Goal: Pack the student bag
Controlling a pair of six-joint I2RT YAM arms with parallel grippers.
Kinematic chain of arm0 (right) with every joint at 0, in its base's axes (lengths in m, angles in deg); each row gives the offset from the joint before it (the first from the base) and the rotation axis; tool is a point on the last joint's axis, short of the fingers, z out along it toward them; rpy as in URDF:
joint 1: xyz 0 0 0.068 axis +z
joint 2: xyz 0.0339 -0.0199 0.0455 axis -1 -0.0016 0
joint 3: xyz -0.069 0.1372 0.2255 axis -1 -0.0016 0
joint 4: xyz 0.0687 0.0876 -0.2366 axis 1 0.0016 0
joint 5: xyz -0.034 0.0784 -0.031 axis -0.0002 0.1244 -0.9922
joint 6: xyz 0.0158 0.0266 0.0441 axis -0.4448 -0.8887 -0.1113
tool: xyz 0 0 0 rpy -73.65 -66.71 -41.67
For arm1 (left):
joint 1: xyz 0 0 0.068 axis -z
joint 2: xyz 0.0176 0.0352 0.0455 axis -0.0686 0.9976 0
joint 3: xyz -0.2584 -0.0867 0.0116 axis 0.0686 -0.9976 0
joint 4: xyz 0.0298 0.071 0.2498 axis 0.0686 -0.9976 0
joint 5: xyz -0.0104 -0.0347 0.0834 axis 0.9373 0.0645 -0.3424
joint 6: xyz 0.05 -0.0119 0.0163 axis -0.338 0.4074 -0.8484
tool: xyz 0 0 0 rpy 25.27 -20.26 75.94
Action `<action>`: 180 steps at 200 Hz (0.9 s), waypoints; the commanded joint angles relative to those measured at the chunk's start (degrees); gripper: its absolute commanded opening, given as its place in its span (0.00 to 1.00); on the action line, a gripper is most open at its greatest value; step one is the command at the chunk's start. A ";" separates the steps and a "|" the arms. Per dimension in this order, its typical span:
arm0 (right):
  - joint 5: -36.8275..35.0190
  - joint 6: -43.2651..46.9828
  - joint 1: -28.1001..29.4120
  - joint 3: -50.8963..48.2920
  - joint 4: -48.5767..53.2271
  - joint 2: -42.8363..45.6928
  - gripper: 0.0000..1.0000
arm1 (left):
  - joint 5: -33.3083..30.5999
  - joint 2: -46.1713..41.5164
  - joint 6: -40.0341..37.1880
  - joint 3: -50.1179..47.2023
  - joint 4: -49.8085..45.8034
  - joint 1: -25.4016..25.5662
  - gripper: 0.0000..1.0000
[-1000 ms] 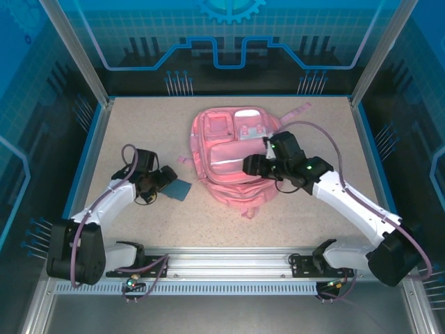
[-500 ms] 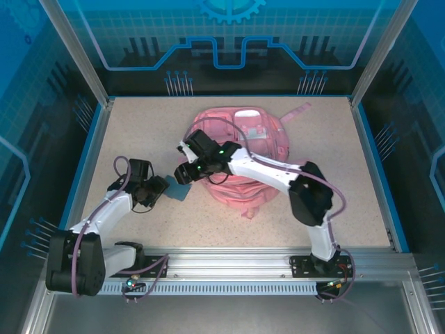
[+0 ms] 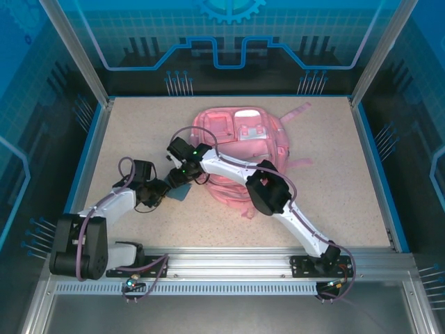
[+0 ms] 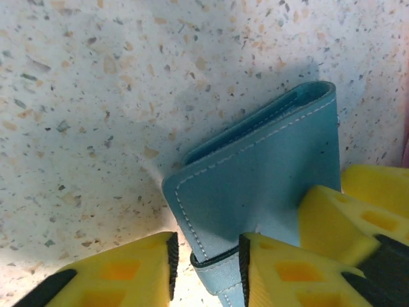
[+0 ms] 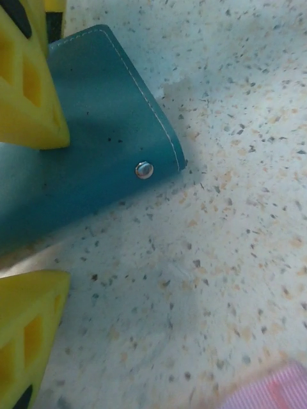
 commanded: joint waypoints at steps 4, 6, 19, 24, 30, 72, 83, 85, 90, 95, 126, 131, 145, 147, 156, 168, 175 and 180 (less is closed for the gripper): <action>2.49 2.69 0.42 3.67 5.01 -3.02 0.53 | 0.83 1.76 -0.18 -1.21 0.90 -0.49 0.27; 2.96 2.81 0.42 3.60 5.05 -3.08 0.53 | 0.79 1.81 -0.26 -1.28 0.90 -0.53 0.27; 6.00 3.63 0.42 3.56 5.66 -3.19 0.49 | 0.60 2.59 -0.44 -1.69 1.18 -0.50 0.24; 7.31 3.92 0.38 3.39 5.76 -3.16 0.49 | 0.51 2.89 -0.37 -1.87 1.21 -0.48 0.23; 9.14 4.23 0.24 3.09 5.76 -3.05 0.48 | 0.51 3.20 -0.52 -1.99 1.46 -0.47 0.23; 16.34 4.74 -0.21 2.45 5.42 -1.18 0.35 | 0.93 5.17 -0.42 -2.40 3.25 -0.54 0.19; 16.80 4.13 -0.40 2.19 5.16 -0.24 0.27 | 1.03 5.09 -0.56 -2.23 3.27 -0.53 0.19; 16.84 3.99 -0.49 2.09 5.11 -0.06 0.26 | 1.04 5.04 -0.58 -2.19 3.23 -0.52 0.19; 16.80 3.76 -0.61 1.96 5.04 0.62 0.22 | 1.02 4.86 -0.68 -1.98 2.98 -0.49 0.19; 16.77 3.53 -0.70 1.71 4.78 1.38 0.18 | 0.95 4.66 -0.98 -1.71 2.63 -0.53 0.19; 13.81 2.01 -0.92 -2.13 2.25 8.64 0.03 | 0.91 0.78 -2.89 1.00 -1.75 -0.46 0.26; 13.04 1.74 -0.90 -3.27 1.57 10.24 0.02 | 0.78 -0.26 -3.34 1.66 -2.92 -0.46 0.28; 10.68 0.73 -1.11 -6.90 -0.58 15.56 0.00 | 0.20 -3.44 -4.67 3.56 -6.37 -0.46 0.35; 10.23 0.59 -1.17 -7.55 -0.94 16.18 0.00 | 0.13 -3.82 -4.90 3.89 -6.87 -0.46 0.36; 7.83 -0.14 -1.37 -10.41 -2.16 19.77 0.00 | -0.09 -5.80 -5.96 5.36 -9.17 -0.31 0.41; 4.30 -0.84 -1.75 -14.89 -3.70 24.87 0.00 | 0.00 -7.98 -7.27 7.58 -12.17 -0.07 0.51; 2.11 -1.40 -2.14 -17.80 -4.62 27.89 0.00 | 0.46 -9.06 -8.15 8.85 -13.32 0.34 0.56; 0.97 -1.75 -2.50 -20.00 -5.20 30.22 0.00 | 0.59 -9.60 -8.74 9.58 -14.21 0.90 0.59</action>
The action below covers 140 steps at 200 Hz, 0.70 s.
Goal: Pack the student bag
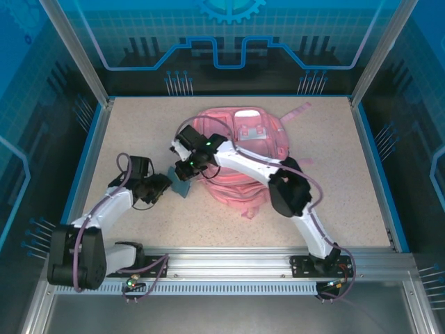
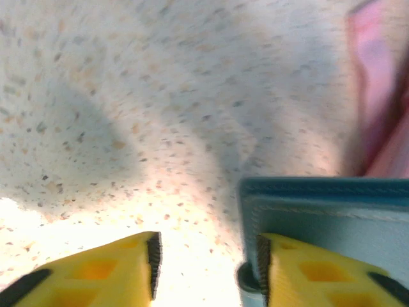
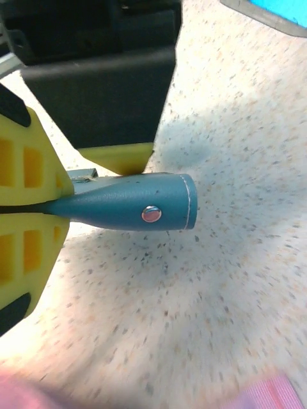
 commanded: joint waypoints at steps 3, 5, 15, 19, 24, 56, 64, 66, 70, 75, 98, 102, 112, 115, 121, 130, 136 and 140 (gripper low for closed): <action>-7.13 -2.61 -1.15 -7.92 -4.67 13.52 0.00 | -0.38 -4.37 -4.19 5.76 -7.83 1.55 0.60; -7.54 -2.79 -1.42 -8.77 -4.91 14.51 0.00 | -0.45 -4.58 -4.54 6.26 -8.11 1.94 0.61; -9.92 -3.65 -2.38 -13.78 -6.35 19.63 0.00 | -1.43 -5.46 -6.41 8.48 -9.53 4.12 0.65; -10.88 -3.98 -2.77 -15.84 -6.89 21.73 0.00 | -1.85 -5.63 -7.22 9.47 -9.83 5.31 0.67; -12.17 -4.29 -3.37 -18.48 -7.51 24.40 0.00 | -2.74 -5.64 -8.14 10.63 -10.42 6.85 0.69; -19.85 -7.43 -9.18 -32.89 -8.07 41.28 0.00 | -5.39 -2.67 -14.04 17.12 -10.03 17.05 0.78; -21.19 -8.27 -11.13 -36.10 -7.64 45.41 0.00 | -5.73 -1.20 -15.94 18.60 -9.33 19.64 0.80; -21.49 -8.42 -11.54 -36.73 -7.55 46.45 0.00 | -5.83 -0.80 -16.42 19.00 -9.13 20.28 0.80; -21.94 -8.77 -12.58 -38.14 -7.13 48.25 0.00 | -5.99 0.02 -17.66 19.66 -8.57 21.57 0.81; -22.51 -9.08 -13.94 -39.84 -6.68 50.49 0.00 | -6.08 1.18 -19.49 20.51 -7.83 23.24 0.82; -22.91 -9.97 -19.77 -44.92 -3.67 58.95 0.00 | -7.71 7.86 -28.65 26.21 -6.05 30.36 0.88; -22.81 -10.06 -20.54 -45.52 -3.09 59.98 0.00 | -8.29 9.25 -30.51 27.48 -6.09 31.60 0.89; -22.61 -10.36 -22.77 -46.75 -1.74 62.13 0.00 | -9.88 13.01 -35.60 30.76 -6.27 34.25 0.90; -22.56 -10.50 -23.38 -47.09 -1.44 62.56 0.00 | -10.15 14.17 -37.14 31.89 -6.54 35.11 0.90; -22.32 -10.83 -24.49 -47.84 -0.96 63.65 0.00 | -10.84 16.49 -40.42 34.20 -7.07 36.61 0.90; -21.79 -11.60 -26.08 -48.93 -0.50 65.00 0.00 | -12.54 19.85 -44.90 37.33 -7.82 38.78 0.91; -21.28 -12.18 -27.15 -49.67 -0.38 65.86 0.00 | -13.68 22.22 -47.48 39.25 -8.32 39.96 0.90; -20.92 -12.62 -27.81 -50.18 -0.35 66.38 0.00 | -14.30 23.73 -49.06 40.67 -8.77 40.56 0.90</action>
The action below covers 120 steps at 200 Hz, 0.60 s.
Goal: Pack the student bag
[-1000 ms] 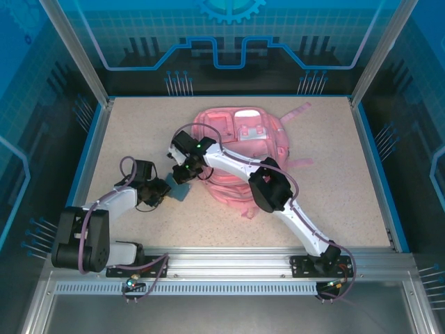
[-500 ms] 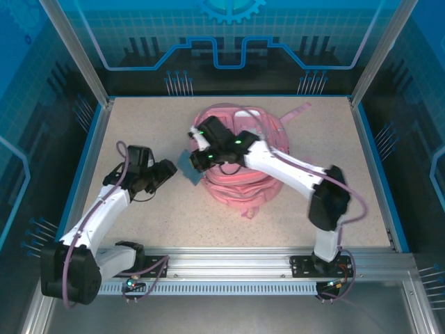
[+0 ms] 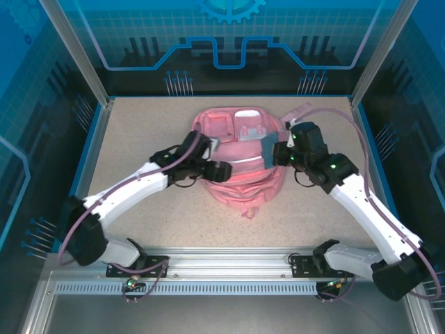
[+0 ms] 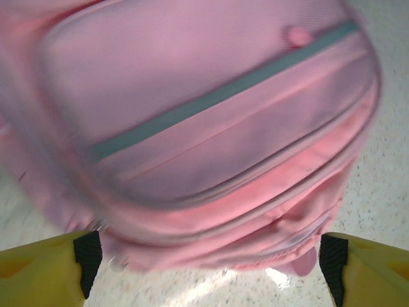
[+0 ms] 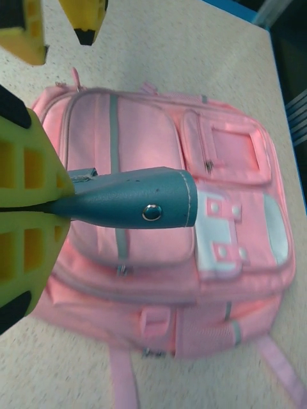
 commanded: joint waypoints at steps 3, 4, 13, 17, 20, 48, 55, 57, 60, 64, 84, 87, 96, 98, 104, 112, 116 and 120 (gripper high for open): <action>0.66 -3.23 -3.75 -3.13 2.28 3.19 0.00 | -5.56 7.88 -17.14 8.18 -1.95 4.46 0.90; 0.76 -3.32 -3.96 -3.26 2.27 3.30 0.00 | -5.64 8.27 -17.39 8.46 -2.10 4.60 0.90; 1.65 -4.20 -5.26 -4.34 2.18 4.26 0.00 | -6.33 11.72 -20.13 11.92 -3.88 5.29 0.88; 2.09 -4.55 -5.93 -4.81 2.10 4.68 0.00 | -6.55 13.18 -21.21 13.34 -4.71 5.56 0.86; 2.44 -4.84 -6.34 -5.21 2.07 4.99 0.00 | -6.52 14.27 -21.91 14.27 -5.24 5.70 0.84; 5.80 -6.19 -10.24 -7.64 1.74 6.65 0.00 | -8.57 21.56 -27.13 20.80 -8.17 6.19 0.72; 6.46 -6.31 -11.06 -8.08 1.68 6.96 0.00 | -8.71 22.71 -28.21 21.90 -8.83 6.21 0.71; 6.65 -6.31 -11.15 -8.16 1.66 7.05 0.00 | -8.76 23.02 -28.46 22.16 -9.04 6.19 0.71; 6.92 -6.39 -11.46 -8.37 1.58 7.14 0.00 | -8.76 23.44 -28.82 22.53 -9.18 6.21 0.71; 7.21 -6.40 -11.78 -8.54 1.60 7.26 0.00 | -8.76 23.97 -29.30 23.06 -9.49 6.22 0.71; 8.01 -6.62 -12.84 -9.46 1.57 7.82 0.00 | -9.89 26.04 -31.00 24.66 -10.40 6.22 0.70; 8.12 -6.66 -12.94 -9.57 1.58 7.89 0.00 | -9.95 26.33 -31.15 24.85 -10.58 6.23 0.70; 8.40 -6.79 -13.27 -9.88 1.53 8.06 0.00 | -10.12 26.82 -31.59 25.32 -11.08 6.22 0.70; 8.48 -6.83 -13.35 -9.93 1.51 8.03 0.00 | -10.19 26.91 -31.66 25.39 -11.07 6.21 0.70; 8.66 -6.90 -13.47 -10.18 1.40 8.11 0.00 | -10.24 27.13 -31.90 25.54 -11.26 6.22 0.68; 8.88 -7.08 -13.66 -10.49 1.39 8.23 0.00 | -10.91 27.25 -32.06 25.53 -10.94 6.20 0.63; 8.94 -7.17 -13.76 -10.70 1.39 8.25 0.00 | -11.27 27.21 -32.18 25.57 -10.81 6.23 0.60; 9.09 -7.27 -13.88 -10.76 1.40 8.33 0.00 | -11.68 27.16 -32.23 25.60 -10.59 6.22 0.56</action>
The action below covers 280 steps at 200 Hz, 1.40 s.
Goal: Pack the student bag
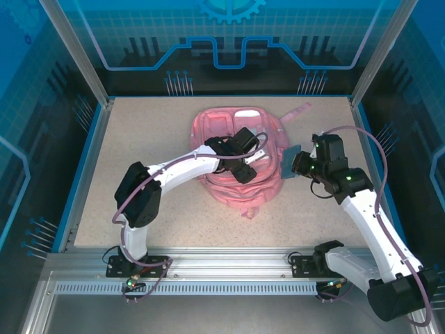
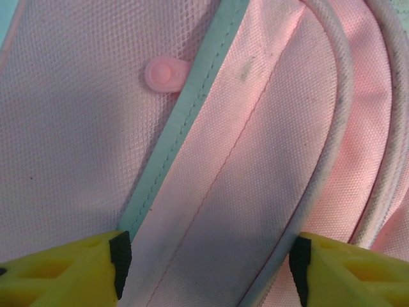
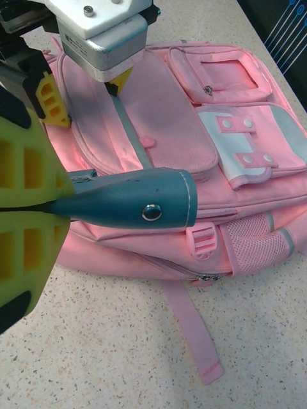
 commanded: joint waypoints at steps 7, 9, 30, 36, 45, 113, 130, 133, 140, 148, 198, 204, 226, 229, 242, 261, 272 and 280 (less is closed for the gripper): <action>2.27 -1.49 -1.36 -1.50 -0.37 1.34 0.00 | -4.97 1.00 -3.04 1.75 -1.64 -0.19 0.50; 2.33 -1.54 -1.38 -1.54 -0.38 1.34 0.00 | -5.13 0.93 -3.10 1.75 -1.49 -0.20 0.49; 2.87 -2.16 -1.89 -2.35 -0.44 1.86 0.00 | -5.20 -0.23 -3.60 1.65 0.09 -0.22 0.35; 2.95 -2.27 -1.97 -2.55 -0.45 1.96 0.00 | -4.95 -0.60 -3.73 1.64 0.33 -0.19 0.31; 3.04 -2.54 -2.12 -2.77 -0.31 2.20 0.00 | -4.78 -1.10 -3.98 1.61 0.79 -0.19 0.26; 5.06 -4.88 -2.46 -4.75 -0.41 2.25 0.00 | -4.98 -7.08 -4.11 -1.82 8.68 -0.30 0.00; 6.90 -5.89 -2.50 -6.52 -1.44 1.50 0.00 | -3.71 -7.98 -3.94 -1.86 9.26 -0.34 0.00; 7.24 -6.06 -2.47 -6.74 -1.70 1.40 0.00 | -3.67 -8.10 -3.87 -1.86 9.26 -0.30 0.00; 7.89 -6.37 -2.45 -7.24 -2.16 1.19 0.00 | -3.45 -8.25 -3.66 -1.86 9.35 -0.34 0.00; 8.48 -6.71 -2.45 -7.74 -2.76 0.92 0.00 | -2.98 -8.55 -3.56 -1.85 9.48 -0.29 0.00; 18.46 -10.84 -2.47 -10.43 -11.97 -3.64 0.00 | -2.98 -10.11 1.24 0.51 14.69 -0.49 0.00; 19.91 -11.78 -2.46 -10.82 -14.01 -4.25 0.00 | -2.87 -10.03 2.16 1.13 15.21 -0.52 0.00; 22.03 -15.79 -2.50 -11.68 -21.10 -6.96 0.00 | -3.24 -9.19 4.96 3.49 16.91 -0.49 0.00; 22.23 -16.39 -2.44 -11.76 -21.99 -7.42 0.00 | -3.46 -8.96 5.31 3.80 17.07 -0.52 0.00; 22.69 -18.54 -2.36 -11.78 -26.54 -9.55 0.00 | -3.31 -8.25 6.71 5.28 17.14 -0.61 0.00; 22.63 -22.22 -2.18 -12.00 -33.58 -13.07 0.00 | -2.92 -7.04 8.80 7.57 16.60 -0.78 0.00; 22.43 -24.30 -1.91 -11.72 -36.98 -15.50 0.00 | -2.60 -6.32 9.95 8.95 16.14 -0.86 0.00; 22.45 -25.58 -1.69 -11.43 -39.30 -17.35 0.00 | -2.22 -5.74 10.53 9.75 15.81 -0.86 0.00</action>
